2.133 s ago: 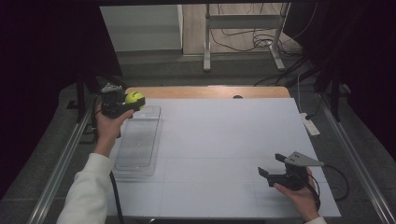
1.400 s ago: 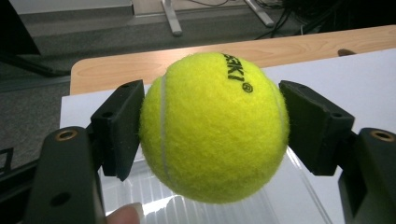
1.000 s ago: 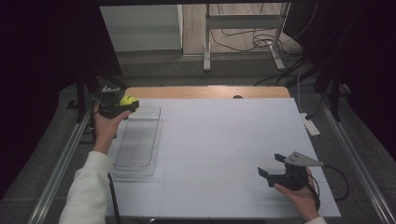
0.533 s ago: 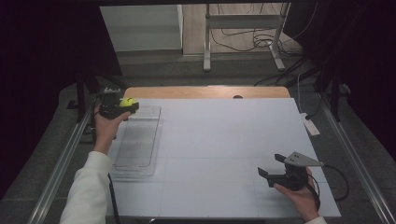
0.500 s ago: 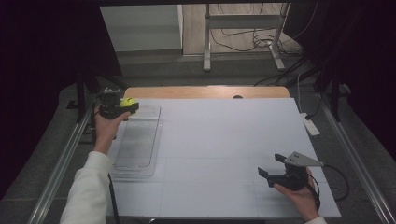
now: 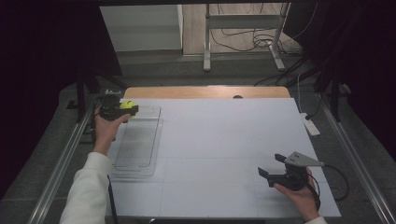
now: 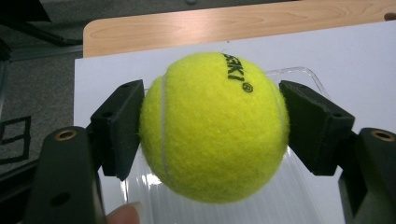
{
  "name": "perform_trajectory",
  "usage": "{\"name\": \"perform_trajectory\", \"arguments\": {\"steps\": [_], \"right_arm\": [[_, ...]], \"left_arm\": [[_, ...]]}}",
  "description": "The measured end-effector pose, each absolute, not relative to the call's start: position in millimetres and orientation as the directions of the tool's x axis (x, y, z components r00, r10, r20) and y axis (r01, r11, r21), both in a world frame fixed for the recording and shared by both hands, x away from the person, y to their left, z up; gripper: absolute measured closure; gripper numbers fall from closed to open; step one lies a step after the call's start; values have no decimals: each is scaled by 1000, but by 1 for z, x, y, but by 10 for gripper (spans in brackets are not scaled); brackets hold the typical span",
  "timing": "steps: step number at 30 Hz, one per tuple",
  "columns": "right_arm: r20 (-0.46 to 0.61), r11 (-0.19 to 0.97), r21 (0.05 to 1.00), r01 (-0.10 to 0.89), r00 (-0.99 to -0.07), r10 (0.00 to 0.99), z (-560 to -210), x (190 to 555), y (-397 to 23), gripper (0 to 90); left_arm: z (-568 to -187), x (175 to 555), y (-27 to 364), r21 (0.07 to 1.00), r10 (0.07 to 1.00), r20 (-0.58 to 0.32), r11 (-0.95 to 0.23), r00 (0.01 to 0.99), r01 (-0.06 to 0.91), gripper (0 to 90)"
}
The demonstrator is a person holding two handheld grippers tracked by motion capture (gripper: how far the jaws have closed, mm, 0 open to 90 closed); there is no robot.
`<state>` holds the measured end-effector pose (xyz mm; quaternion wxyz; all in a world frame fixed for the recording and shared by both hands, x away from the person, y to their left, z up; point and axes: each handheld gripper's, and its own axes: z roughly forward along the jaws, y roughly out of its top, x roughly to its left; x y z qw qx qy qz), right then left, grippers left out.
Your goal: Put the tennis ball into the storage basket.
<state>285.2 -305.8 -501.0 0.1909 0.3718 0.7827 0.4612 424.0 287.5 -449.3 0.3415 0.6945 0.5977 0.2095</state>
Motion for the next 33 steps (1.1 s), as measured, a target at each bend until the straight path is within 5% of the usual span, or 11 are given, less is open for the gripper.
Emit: {"name": "perform_trajectory", "arguments": {"steps": [33], "right_arm": [[46, 301, 860, 412, -650, 759, -502, 285, -304, 102]], "left_arm": [[-465, 431, 279, 649, 971, -96, -104, 217, 753, 274]]}}
